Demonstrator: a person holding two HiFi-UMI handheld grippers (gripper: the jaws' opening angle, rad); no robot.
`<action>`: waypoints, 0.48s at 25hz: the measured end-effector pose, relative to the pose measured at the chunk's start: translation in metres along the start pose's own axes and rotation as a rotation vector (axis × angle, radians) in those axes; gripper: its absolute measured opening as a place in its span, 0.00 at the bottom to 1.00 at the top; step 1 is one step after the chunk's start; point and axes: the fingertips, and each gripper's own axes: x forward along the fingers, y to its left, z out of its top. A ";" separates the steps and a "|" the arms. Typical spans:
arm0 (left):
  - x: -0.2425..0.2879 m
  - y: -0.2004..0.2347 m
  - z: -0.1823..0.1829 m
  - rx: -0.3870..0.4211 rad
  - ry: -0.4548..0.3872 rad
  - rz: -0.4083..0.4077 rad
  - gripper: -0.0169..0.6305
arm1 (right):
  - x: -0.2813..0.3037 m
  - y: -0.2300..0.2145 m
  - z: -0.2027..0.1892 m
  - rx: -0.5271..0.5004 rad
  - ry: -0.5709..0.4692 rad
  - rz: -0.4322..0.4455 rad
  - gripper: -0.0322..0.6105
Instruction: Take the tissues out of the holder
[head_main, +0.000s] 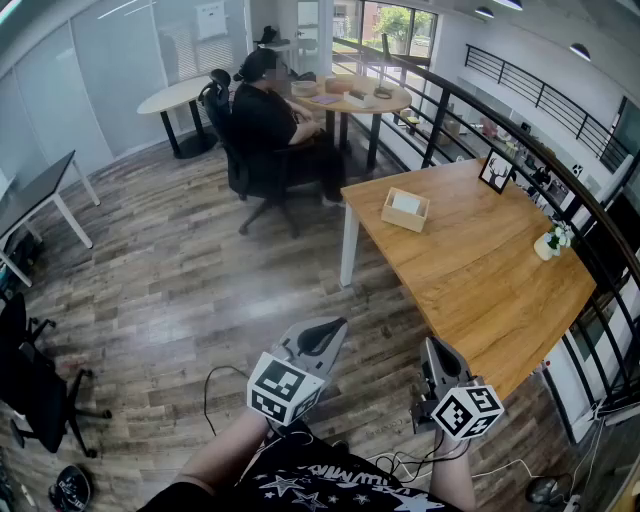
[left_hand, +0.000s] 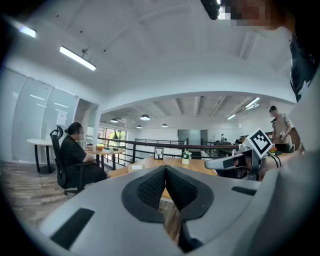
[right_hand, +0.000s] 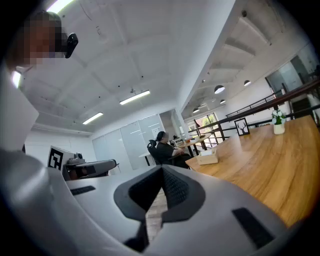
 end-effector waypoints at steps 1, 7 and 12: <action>0.002 -0.004 0.001 -0.008 -0.004 -0.001 0.05 | -0.003 -0.003 0.000 -0.005 0.003 0.002 0.07; 0.013 -0.020 0.005 -0.027 -0.020 0.002 0.05 | -0.021 -0.020 0.009 -0.015 -0.026 -0.004 0.07; 0.019 -0.034 0.010 -0.016 -0.021 -0.006 0.05 | -0.041 -0.030 0.009 0.012 -0.038 -0.020 0.07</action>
